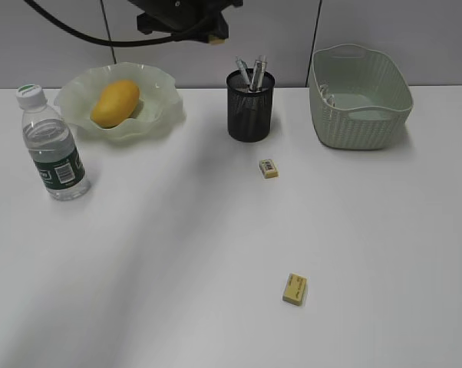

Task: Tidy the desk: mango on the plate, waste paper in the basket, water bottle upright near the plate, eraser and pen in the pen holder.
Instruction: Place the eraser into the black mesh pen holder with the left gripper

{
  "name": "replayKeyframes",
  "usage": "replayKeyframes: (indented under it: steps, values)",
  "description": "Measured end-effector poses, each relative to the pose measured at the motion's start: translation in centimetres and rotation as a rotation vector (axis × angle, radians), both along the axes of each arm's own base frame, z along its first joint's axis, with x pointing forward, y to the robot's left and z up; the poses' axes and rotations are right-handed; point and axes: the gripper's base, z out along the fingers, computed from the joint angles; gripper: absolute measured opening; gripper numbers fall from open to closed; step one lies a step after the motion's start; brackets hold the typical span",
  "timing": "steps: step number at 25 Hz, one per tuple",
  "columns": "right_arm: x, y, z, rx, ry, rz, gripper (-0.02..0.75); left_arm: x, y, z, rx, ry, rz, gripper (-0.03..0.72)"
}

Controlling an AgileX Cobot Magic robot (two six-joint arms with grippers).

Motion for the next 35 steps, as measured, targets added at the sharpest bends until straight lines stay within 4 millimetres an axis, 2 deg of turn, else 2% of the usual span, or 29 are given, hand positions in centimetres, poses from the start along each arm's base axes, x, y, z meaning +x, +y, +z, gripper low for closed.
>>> replayKeyframes:
  steps: [3, 7, 11, 15, 18, 23, 29, 35]
  values:
    - [0.0, 0.0, 0.0, 0.000, 0.000, 0.000, 0.488, 0.9, -0.6, 0.2, -0.134, -0.075, 0.043, 0.208]
    - [0.0, 0.0, 0.0, 0.000, 0.000, 0.000, 0.488, 2.3, -1.4, -2.2, -0.244, -0.084, 0.103, 0.208]
    - [0.0, 0.0, 0.0, 0.000, 0.000, -0.001, 0.489, 2.8, -2.5, -5.4, -0.246, -0.075, 0.114, 0.208]
    - [0.0, 0.0, 0.0, 0.001, 0.000, -0.002, 0.489, 2.2, -4.6, -6.8, -0.163, -0.158, 0.043, 0.208]
    - [0.0, 0.0, 0.0, 0.001, 0.000, -0.002, 0.489, 1.9, -5.5, -7.4, -0.113, -0.212, -0.002, 0.208]
    - [0.0, 0.0, 0.0, 0.002, 0.000, -0.002, 0.488, 2.1, -5.6, -8.6, -0.055, -0.247, -0.031, 0.208]
    - [0.0, 0.0, 0.0, 0.002, 0.000, -0.003, 0.488, 2.3, -5.6, -8.5, -0.002, -0.312, -0.065, 0.219]
    - [0.0, 0.0, 0.0, 0.002, 0.000, -0.003, 0.488, 2.3, -5.6, -8.5, 0.006, -0.317, -0.070, 0.330]
